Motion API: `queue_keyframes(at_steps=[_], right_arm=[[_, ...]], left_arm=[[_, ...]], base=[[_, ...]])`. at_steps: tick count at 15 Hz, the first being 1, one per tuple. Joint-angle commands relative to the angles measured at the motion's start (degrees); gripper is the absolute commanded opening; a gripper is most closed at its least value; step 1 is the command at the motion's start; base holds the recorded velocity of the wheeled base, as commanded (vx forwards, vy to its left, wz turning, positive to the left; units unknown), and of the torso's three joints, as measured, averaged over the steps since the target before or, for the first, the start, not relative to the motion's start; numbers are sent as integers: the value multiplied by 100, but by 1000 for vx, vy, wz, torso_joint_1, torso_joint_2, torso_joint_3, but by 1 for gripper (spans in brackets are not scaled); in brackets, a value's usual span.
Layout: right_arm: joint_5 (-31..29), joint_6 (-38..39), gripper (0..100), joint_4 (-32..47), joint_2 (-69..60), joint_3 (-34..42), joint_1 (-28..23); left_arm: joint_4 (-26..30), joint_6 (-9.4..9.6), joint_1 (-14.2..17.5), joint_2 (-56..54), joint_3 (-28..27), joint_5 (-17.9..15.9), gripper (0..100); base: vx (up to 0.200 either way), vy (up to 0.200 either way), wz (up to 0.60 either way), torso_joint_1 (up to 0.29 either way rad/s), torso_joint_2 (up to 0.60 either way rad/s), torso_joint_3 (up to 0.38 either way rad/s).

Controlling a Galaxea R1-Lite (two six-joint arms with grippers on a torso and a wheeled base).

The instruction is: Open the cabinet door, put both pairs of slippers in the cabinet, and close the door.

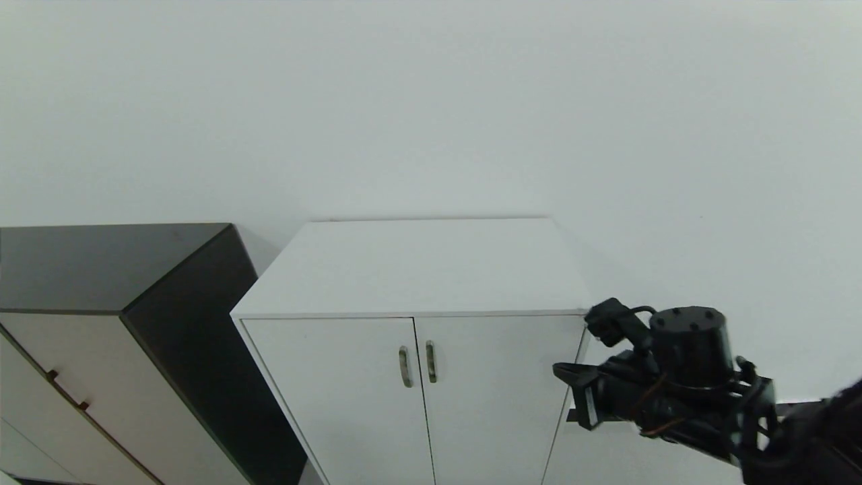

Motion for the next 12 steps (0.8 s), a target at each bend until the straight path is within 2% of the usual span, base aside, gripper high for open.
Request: queue_keyframes(at_steps=[1,3,7,10,12], right_arm=[[-299,-229,0,68,-1842,1503,-15],[-721,-334,0,420,-2642,1943,-15],[-1063,-422,0,2310,-4690,2479,-15],[-976,-422,0,4111,-6035,2444,-15],[-738,-422,0,4287,-6140,2646,-15]], left_arm=[[-2,-11,4,0,0,1,0],[-2,-11,4,9,0,1,0],[-2,-11,4,0,0,10,0],[-2,-11,4,0,0,1,0],[-2,-11,4,0,0,1,0]], base=[[0,0,0,0,0,0],[0,0,0,0,0,0],[0,0,0,0,0,0],[0,0,0,0,0,0],[0,0,0,0,0,0]])
